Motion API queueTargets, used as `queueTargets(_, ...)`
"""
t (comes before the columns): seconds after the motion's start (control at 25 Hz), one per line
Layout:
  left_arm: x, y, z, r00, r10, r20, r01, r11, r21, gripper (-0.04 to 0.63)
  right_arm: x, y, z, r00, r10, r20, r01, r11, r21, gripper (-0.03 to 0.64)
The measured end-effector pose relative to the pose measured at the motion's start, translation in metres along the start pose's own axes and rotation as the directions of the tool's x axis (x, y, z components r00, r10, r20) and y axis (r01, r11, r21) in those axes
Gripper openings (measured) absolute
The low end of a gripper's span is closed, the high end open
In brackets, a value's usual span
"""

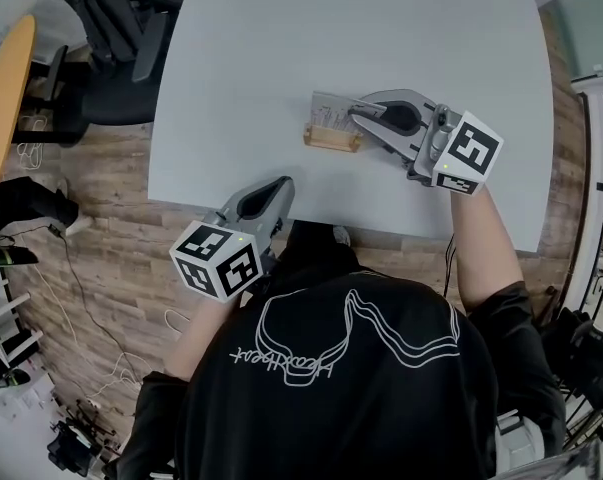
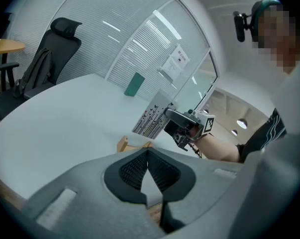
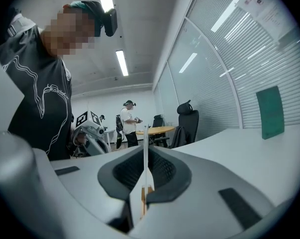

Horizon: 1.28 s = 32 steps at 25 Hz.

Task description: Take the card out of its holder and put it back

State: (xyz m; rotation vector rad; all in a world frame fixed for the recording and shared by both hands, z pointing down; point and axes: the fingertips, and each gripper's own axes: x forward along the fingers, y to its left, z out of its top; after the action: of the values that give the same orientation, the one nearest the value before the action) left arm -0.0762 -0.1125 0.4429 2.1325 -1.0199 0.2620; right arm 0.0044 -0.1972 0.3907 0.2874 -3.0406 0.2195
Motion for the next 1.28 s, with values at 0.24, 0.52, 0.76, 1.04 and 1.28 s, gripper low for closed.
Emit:
queueTargets(0.24, -0.007, -0.024, 0.001, 0.999, -0.015, 0.042, 0.014, 0.999, 0.032, 0.014, -0.016, 0.027, 0.034, 0.999, -0.038, 0.037, 0.041, 0.996, -0.078, 0.025)
queueTargets(0.52, -0.033, -0.052, 0.019, 0.991, -0.032, 0.128, 0.022, 0.996, 0.083, 0.014, -0.038, 0.054, 0.064, 0.982, -0.175, 0.075, 0.178, 0.983, -0.039, 0.024)
queueTargets(0.76, -0.049, -0.103, 0.032, 0.974, -0.089, 0.207, 0.059, 0.987, 0.147, 0.014, -0.076, 0.103, 0.081, 0.951, -0.292, 0.104, 0.295, 0.955, -0.010, 0.025)
queueTargets(1.04, -0.057, -0.144, 0.038, 0.962, -0.133, 0.237, 0.075, 0.968, 0.238, 0.014, -0.117, 0.130, 0.075, 0.909, -0.412, 0.068, 0.410, 0.911, 0.047, 0.025)
queueTargets(1.28, -0.065, -0.159, 0.035, 0.961, -0.130, 0.244, 0.061, 0.961, 0.269, 0.014, -0.141, 0.145, 0.057, 0.890, -0.452, 0.069, 0.437, 0.885, 0.163, 0.025)
